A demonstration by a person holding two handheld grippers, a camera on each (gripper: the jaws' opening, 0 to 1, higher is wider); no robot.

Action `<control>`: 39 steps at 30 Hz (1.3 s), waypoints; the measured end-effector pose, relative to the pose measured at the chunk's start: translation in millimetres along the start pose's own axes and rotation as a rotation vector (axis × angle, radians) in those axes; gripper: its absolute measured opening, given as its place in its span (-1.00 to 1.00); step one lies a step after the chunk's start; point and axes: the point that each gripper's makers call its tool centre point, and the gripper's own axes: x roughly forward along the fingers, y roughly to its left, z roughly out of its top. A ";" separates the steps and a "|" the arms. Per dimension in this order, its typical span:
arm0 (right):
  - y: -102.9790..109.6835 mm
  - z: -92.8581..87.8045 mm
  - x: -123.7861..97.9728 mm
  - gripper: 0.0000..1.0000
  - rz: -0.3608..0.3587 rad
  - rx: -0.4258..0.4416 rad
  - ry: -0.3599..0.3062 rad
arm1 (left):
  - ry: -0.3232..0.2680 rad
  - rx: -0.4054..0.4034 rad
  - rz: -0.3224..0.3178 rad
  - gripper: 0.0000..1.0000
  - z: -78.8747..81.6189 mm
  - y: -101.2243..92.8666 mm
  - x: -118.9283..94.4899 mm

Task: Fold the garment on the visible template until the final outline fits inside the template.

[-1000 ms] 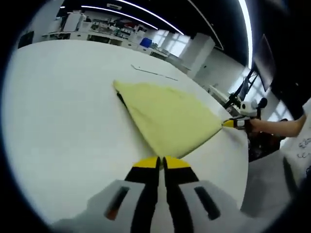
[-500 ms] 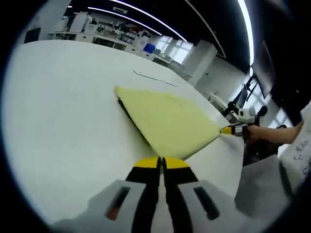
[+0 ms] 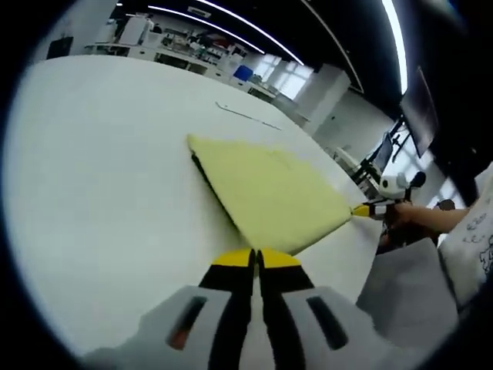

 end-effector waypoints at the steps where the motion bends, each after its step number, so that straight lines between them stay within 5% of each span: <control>1: -1.0 0.3 -0.4 -1.00 -0.001 0.009 -0.008 | 0.003 0.001 0.003 -1.00 -1.3 0.3 -0.3; 16: 0.7 5.4 -11.9 -0.97 -0.033 0.044 -0.101 | -0.008 0.077 0.048 -0.89 -4.1 -2.7 -6.5; 20: -2.3 16.4 -24.1 -0.63 -0.064 0.033 -0.156 | -0.037 0.095 0.060 -0.54 4.7 -6.7 -11.4; 26: -3.8 29.7 -39.8 0.45 -0.155 -0.025 -0.219 | -0.110 0.197 0.100 0.52 24.7 -26.0 -19.9; 30: 1.6 34.4 -47.1 0.99 -0.215 -0.047 -0.253 | -0.123 0.220 0.123 0.98 25.7 -28.4 -25.6; 33: 0.3 29.7 -52.1 0.99 -0.269 -0.087 -0.238 | -0.107 0.272 0.133 0.99 20.7 -33.2 -31.3; 37: 8.3 35.8 -59.2 0.99 -0.332 0.008 -0.377 | -0.135 0.271 0.167 0.98 17.2 -30.0 -39.2; 39: 6.7 35.0 -61.8 0.99 -0.391 -0.012 -0.403 | -0.148 0.262 0.179 0.98 15.1 -27.6 -41.5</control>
